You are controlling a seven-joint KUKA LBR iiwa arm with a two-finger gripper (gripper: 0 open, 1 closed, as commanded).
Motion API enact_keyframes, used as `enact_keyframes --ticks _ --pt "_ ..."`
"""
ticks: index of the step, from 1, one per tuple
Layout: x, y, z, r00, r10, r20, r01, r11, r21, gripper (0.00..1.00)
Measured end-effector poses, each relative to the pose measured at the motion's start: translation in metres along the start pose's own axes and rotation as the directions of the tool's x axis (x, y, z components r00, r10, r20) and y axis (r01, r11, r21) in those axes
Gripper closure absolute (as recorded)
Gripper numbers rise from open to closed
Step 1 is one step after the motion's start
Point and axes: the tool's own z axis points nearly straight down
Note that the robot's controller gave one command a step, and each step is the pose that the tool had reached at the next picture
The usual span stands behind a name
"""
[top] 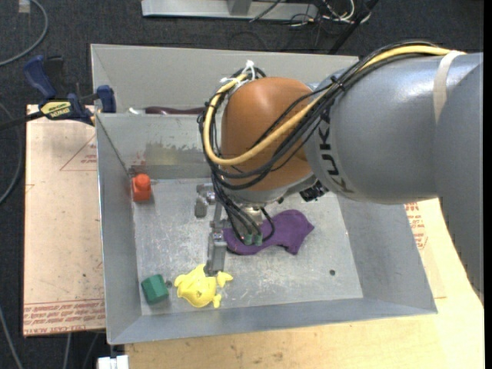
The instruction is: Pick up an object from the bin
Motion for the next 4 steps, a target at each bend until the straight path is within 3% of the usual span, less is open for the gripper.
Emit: enact_keyframes --ticks 1,2,3,4 --pt "0.011 -0.022 0.014 0.992 -0.125 0.003 0.125 0.992 -0.003 0.00" --pt "0.012 -0.057 0.072 0.973 -0.230 0.005 0.230 0.973 0.000 0.00" --pt "0.008 -0.080 0.097 0.961 -0.275 -0.002 0.275 0.961 -0.002 0.00" --pt "-0.030 -0.089 0.108 0.848 -0.530 0.004 0.530 0.848 0.001 0.00"
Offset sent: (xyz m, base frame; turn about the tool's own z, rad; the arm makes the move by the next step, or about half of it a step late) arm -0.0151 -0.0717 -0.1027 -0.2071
